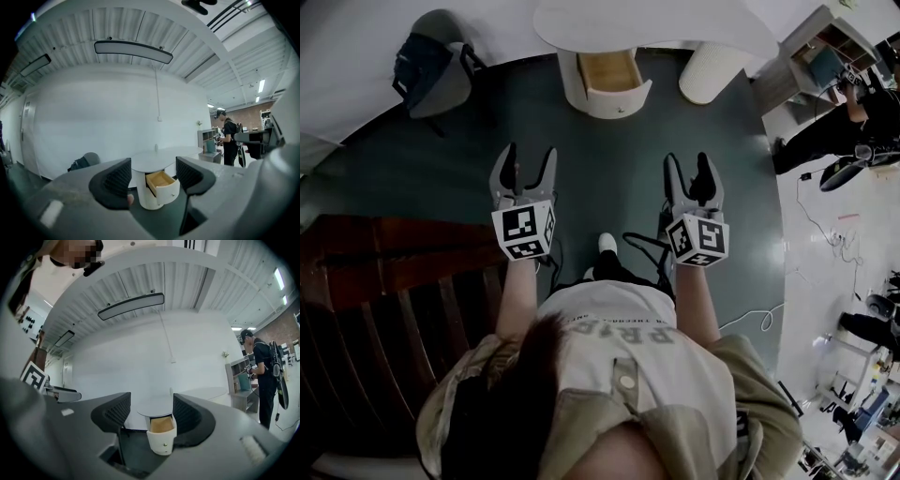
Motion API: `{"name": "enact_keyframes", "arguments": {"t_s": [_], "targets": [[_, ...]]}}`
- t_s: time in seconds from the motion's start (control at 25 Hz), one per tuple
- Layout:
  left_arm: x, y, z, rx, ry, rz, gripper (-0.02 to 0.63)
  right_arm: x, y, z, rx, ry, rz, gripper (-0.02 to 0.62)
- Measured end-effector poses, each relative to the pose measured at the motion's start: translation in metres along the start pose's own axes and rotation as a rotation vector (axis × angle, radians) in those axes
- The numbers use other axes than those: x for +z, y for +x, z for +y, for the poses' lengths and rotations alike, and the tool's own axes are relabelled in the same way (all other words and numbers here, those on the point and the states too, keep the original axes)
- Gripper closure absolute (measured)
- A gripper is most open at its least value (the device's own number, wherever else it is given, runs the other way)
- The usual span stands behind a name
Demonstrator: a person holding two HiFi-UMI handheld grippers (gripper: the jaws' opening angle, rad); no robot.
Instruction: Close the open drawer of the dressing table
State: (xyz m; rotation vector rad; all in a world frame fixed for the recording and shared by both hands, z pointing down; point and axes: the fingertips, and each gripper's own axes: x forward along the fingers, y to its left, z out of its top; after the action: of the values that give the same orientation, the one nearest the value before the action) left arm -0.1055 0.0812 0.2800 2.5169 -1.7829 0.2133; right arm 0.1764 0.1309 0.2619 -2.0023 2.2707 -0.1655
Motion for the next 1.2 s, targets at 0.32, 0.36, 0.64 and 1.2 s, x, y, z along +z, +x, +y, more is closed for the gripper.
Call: {"name": "enact_keyframes", "arguments": {"t_s": [0.32,0.36,0.64,1.2], "targets": [[0.028,0.037,-0.003,0.048,0.010,-0.044,0.295,0.017,0.046,-0.018,0.053,0.002,-0.027,0.321],[0.030,0.041,-0.004,0.053,0.011,-0.050,0.295,0.017,0.051,-0.019,0.062,0.000,-0.029,0.321],[0.028,0.058,-0.013,0.074,0.026,-0.051,0.295,0.013,0.078,-0.027,0.113,-0.015,-0.029,0.322],[0.010,0.076,0.009,0.122,0.025,-0.006,0.295,-0.014,0.110,-0.037,0.132,0.002,0.034,0.322]]}}
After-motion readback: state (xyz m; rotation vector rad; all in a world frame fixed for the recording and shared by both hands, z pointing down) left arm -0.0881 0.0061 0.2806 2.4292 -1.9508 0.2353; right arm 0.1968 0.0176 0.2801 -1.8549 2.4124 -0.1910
